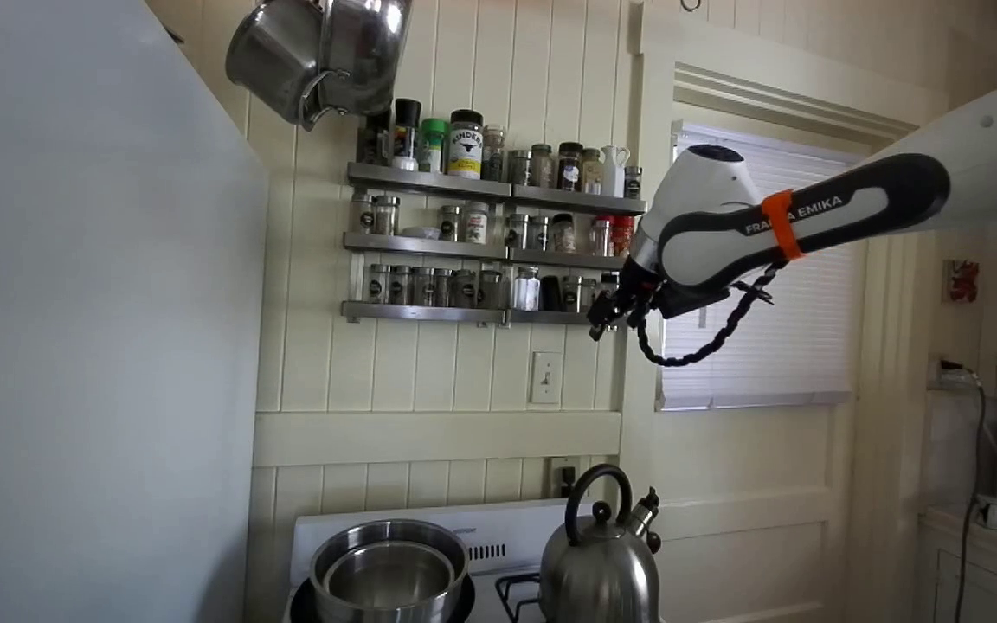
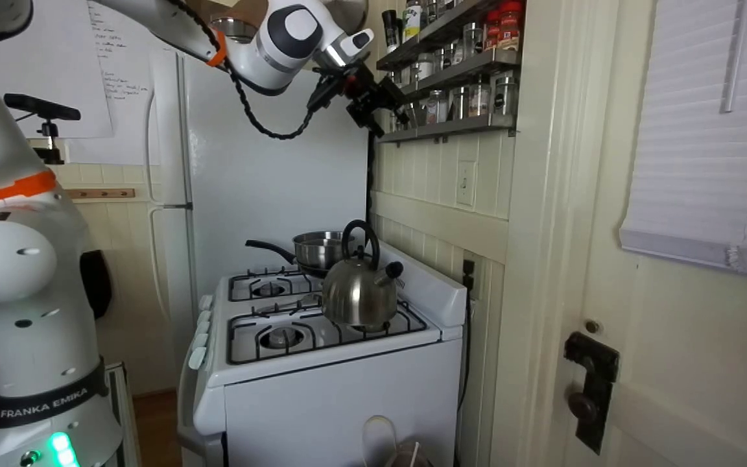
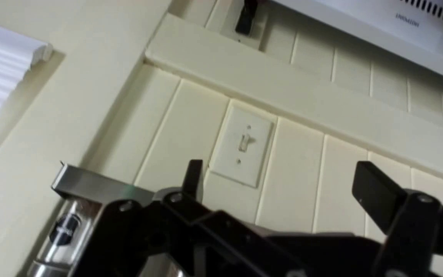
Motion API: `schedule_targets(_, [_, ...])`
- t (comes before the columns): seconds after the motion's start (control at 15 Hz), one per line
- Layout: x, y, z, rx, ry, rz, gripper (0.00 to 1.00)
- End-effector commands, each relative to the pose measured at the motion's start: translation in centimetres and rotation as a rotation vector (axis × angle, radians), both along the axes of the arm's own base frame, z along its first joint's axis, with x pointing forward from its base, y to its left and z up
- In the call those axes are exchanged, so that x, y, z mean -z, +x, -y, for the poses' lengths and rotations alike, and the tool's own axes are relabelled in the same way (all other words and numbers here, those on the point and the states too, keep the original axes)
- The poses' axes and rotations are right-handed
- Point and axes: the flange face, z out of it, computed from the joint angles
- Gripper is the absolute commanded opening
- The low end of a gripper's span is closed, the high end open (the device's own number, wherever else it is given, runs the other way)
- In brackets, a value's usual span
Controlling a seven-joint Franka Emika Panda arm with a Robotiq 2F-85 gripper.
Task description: Pour some spice into the silver bowl
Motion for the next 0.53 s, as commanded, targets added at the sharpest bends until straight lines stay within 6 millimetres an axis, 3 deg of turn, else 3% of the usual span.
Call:
schedule_targets(0.0, [-2.1,3.8,-3.1,-0.084,0.05,0.071,1.0])
schedule_targets(0.07, [-1.6,1.6,-1.8,-0.043,0.016,0.04,1.0])
schedule_targets(0.2, [-2.2,2.9,-3.0,-0.069,0.032,0.058,1.0])
schedule_targets(0.47, [-2.1,3.7,-3.0,-0.07,0.037,0.059,1.0])
